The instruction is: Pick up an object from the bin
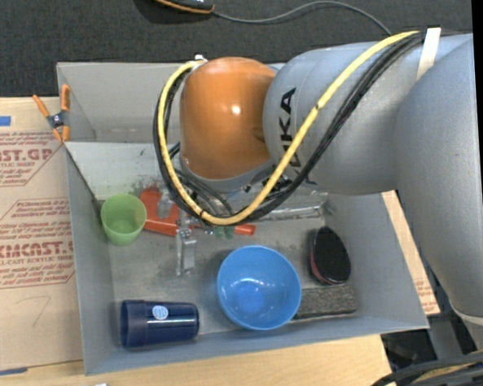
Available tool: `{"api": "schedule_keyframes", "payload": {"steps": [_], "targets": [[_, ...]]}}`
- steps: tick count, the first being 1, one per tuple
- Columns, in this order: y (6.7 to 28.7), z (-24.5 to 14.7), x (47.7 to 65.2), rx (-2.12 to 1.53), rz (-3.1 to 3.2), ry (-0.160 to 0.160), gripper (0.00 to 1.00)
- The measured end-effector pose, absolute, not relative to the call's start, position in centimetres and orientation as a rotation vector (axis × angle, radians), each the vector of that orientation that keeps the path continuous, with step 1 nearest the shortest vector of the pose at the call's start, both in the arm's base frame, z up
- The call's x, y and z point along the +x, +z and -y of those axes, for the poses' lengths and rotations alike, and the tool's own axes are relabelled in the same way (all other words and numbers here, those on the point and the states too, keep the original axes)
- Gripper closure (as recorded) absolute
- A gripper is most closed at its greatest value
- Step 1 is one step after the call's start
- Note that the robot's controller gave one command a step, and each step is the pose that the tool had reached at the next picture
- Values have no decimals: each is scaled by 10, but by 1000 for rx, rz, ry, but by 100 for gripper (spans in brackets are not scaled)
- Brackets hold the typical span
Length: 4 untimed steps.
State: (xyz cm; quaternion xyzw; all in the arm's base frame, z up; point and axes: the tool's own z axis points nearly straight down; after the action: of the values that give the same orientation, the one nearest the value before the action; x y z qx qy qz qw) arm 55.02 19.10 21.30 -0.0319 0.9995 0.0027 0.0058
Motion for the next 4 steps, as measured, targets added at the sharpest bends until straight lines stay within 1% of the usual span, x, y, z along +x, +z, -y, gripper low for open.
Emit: {"api": "schedule_keyframes", "payload": {"steps": [1,2,3,4], "targets": [[191,-186,560,-95,-3139,3,100],[191,-186,560,-95,-3139,3,100],[133,-199,519,-388,-3121,3,100],[145,-200,516,-476,-3109,2,100]]}}
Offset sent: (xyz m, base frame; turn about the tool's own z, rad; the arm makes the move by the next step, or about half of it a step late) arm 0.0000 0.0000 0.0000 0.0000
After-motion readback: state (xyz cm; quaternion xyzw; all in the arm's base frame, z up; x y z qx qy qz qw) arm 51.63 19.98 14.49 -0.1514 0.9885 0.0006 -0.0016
